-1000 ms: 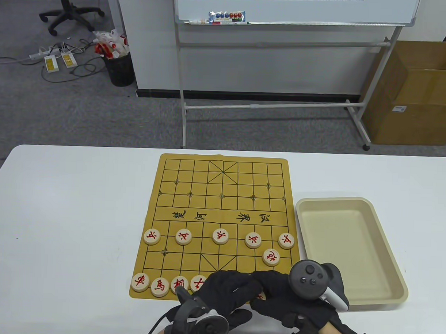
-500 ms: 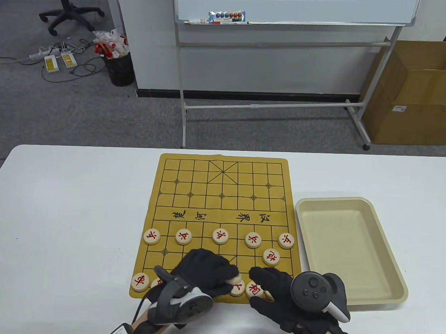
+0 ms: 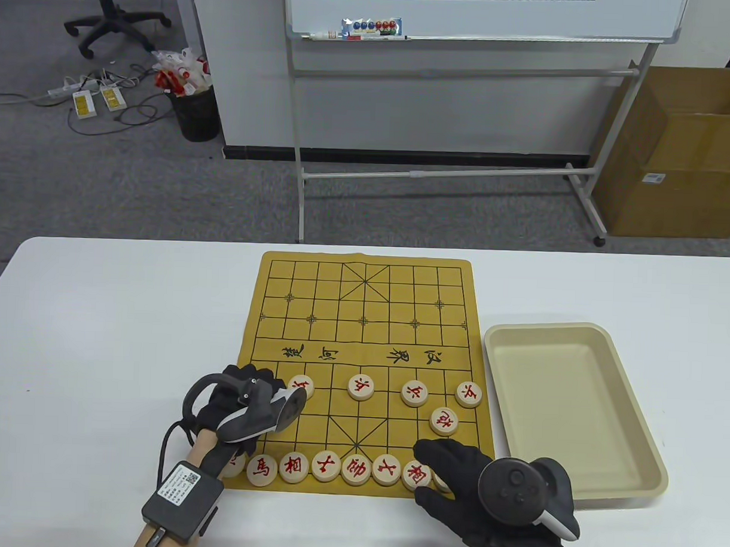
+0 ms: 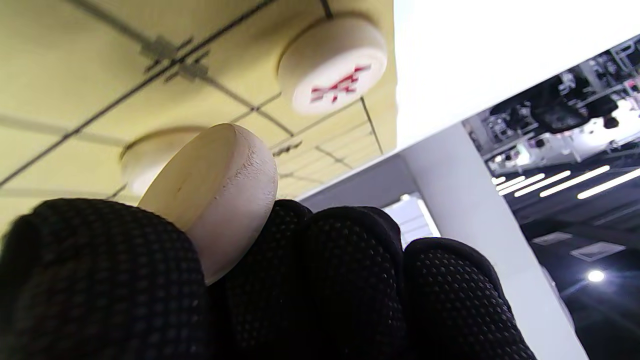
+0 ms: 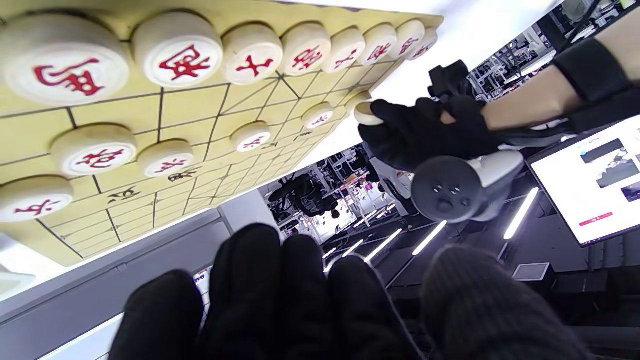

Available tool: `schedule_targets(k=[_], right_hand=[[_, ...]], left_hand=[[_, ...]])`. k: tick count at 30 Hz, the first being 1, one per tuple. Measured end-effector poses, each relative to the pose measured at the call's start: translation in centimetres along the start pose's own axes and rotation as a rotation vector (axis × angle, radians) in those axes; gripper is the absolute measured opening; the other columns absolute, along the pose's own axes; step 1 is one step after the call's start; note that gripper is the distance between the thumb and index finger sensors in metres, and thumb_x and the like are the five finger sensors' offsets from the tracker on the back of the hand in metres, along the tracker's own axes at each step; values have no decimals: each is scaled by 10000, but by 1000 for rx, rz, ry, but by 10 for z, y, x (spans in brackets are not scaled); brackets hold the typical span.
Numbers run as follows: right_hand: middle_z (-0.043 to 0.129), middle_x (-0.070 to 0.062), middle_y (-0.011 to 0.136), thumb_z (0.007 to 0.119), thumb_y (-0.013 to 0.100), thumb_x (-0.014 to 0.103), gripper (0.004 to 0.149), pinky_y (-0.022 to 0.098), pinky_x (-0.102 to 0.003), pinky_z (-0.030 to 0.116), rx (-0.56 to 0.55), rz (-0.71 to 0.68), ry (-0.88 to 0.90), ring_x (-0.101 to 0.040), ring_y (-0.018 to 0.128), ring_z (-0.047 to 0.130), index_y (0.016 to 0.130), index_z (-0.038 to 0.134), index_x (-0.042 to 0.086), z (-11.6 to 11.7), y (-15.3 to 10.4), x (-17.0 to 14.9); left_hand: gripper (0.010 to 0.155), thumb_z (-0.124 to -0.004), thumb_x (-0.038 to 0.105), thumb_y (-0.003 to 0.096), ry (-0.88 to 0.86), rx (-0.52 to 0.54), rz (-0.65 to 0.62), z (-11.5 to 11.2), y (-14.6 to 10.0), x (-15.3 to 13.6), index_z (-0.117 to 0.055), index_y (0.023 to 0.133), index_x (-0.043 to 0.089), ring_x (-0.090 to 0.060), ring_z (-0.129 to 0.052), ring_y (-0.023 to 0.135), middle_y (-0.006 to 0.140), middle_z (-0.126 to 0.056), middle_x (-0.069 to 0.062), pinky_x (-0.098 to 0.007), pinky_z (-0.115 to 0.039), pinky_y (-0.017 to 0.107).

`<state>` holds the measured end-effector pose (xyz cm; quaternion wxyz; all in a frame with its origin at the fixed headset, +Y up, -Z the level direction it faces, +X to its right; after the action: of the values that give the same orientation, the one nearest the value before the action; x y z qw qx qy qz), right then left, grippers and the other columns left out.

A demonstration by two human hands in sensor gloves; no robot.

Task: Set up Chinese chess pieces

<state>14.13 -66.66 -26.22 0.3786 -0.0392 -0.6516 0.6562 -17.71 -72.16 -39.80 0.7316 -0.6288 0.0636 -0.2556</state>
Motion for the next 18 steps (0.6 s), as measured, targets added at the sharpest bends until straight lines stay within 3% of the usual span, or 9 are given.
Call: schedule_targets(k=[8, 18], right_hand=[[753, -215, 1032, 782, 472, 479, 715, 688, -621, 623, -1, 7, -5, -422, 863, 841, 1065, 659, 100, 0, 0, 0], [756, -216, 1029, 784, 472, 474, 710, 688, -622, 623, -7, 22, -13, -422, 861, 843, 1062, 665, 98, -1, 1, -1]], left_hand=[[570, -902, 543, 202, 53, -30, -1, -17, 0, 10, -837, 737, 359, -91, -990, 582, 661, -958, 111, -415, -859, 608], [608, -854, 534, 235, 112, -195, -36, -18, -3, 16, -756, 822, 405, -94, -967, 718, 784, -917, 148, -430, -823, 665]])
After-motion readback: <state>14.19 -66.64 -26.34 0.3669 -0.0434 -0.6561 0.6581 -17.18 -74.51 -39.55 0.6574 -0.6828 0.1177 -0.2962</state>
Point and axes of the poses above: the tracker on the back of each hand, its own x axis roughly to the thumb side, its own y axis roughly from the wrist to the fingertips, z = x × y, the point moved 1 cm from there along y, roughly from the wrist to the fingertips
